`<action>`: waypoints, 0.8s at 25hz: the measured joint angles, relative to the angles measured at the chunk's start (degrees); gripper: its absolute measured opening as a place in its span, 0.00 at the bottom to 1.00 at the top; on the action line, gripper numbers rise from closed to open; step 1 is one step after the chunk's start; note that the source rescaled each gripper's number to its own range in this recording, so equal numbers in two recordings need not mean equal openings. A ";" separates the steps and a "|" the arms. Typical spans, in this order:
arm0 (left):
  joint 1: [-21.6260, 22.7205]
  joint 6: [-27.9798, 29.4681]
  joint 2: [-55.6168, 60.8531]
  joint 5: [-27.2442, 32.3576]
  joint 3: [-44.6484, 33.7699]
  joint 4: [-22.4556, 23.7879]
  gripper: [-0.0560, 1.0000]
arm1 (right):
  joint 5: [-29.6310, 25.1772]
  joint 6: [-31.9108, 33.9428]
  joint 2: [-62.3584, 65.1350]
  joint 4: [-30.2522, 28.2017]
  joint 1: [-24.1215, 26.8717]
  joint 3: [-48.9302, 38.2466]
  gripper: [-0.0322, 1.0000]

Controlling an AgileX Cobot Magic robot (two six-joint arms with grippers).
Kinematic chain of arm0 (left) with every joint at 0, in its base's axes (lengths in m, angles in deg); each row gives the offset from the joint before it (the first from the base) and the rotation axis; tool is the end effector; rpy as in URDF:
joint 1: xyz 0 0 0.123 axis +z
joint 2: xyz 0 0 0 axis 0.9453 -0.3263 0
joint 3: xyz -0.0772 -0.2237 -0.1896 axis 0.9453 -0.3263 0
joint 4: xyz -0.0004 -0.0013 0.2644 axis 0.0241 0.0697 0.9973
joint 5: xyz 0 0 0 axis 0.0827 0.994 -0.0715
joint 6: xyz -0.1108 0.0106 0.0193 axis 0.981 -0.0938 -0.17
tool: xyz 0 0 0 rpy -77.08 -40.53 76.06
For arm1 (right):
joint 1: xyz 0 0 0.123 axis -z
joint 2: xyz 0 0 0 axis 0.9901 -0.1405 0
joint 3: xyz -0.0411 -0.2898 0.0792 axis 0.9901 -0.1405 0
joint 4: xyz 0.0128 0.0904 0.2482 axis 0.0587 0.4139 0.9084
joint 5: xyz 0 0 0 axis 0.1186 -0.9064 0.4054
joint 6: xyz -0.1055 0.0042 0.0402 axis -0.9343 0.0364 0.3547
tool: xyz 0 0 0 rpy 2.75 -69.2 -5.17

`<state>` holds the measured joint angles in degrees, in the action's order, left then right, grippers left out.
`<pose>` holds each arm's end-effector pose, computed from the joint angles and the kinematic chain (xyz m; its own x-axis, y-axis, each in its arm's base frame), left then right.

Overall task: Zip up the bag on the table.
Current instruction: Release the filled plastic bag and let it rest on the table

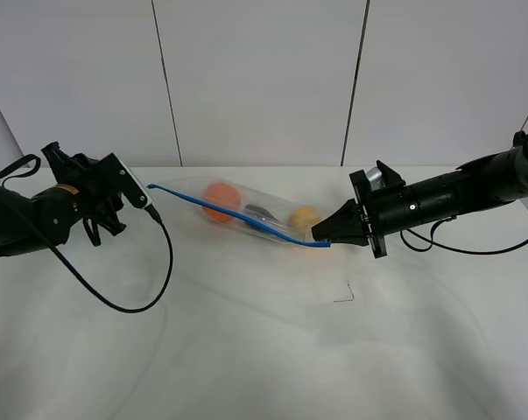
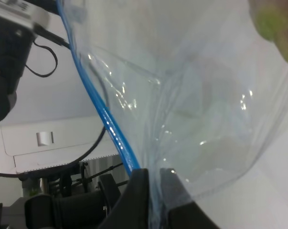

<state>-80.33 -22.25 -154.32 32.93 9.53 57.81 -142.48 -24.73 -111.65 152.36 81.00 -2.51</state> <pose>0.3911 -0.0383 0.1580 -0.1715 0.8331 -0.5258 0.1327 0.5484 0.8256 0.3772 0.1087 0.1343 -0.9951 0.0199 -0.0971 -0.0800 0.4179 0.9050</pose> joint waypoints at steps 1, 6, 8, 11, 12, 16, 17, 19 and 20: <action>0.00 3.51 0.00 0.00 0.00 -0.28 0.90 | 0.00 0.00 0.00 0.00 0.00 0.00 0.04; 0.00 22.66 0.00 0.00 0.00 -3.50 0.90 | 0.00 0.00 0.00 0.00 0.00 0.00 0.04; 0.00 30.03 0.00 -0.13 0.00 -5.77 0.90 | 0.00 0.00 0.00 0.00 0.00 0.00 0.04; 0.00 38.86 0.00 -1.56 0.00 -8.61 0.90 | 0.00 0.00 0.00 0.00 0.00 0.00 0.04; 0.00 40.85 0.00 -1.89 0.00 -9.08 0.90 | 0.00 0.00 0.00 0.00 0.00 0.00 0.04; 0.00 42.13 0.84 0.79 0.00 -9.81 0.90 | 0.00 0.26 0.00 0.00 0.00 0.00 0.04; 0.23 41.83 1.52 3.26 0.00 -10.04 0.90 | 0.00 0.47 0.00 0.00 0.00 0.00 0.04; 1.05 41.04 3.44 9.81 0.67 -10.04 0.90 | 0.00 0.81 0.00 0.00 0.00 0.00 0.04; 1.88 40.61 4.41 13.29 1.43 -9.99 0.90 | 0.00 0.83 0.00 0.00 0.00 0.00 0.04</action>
<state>-78.45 18.36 -149.91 46.22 10.95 47.82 -142.48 -23.89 -111.65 152.36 81.00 -2.51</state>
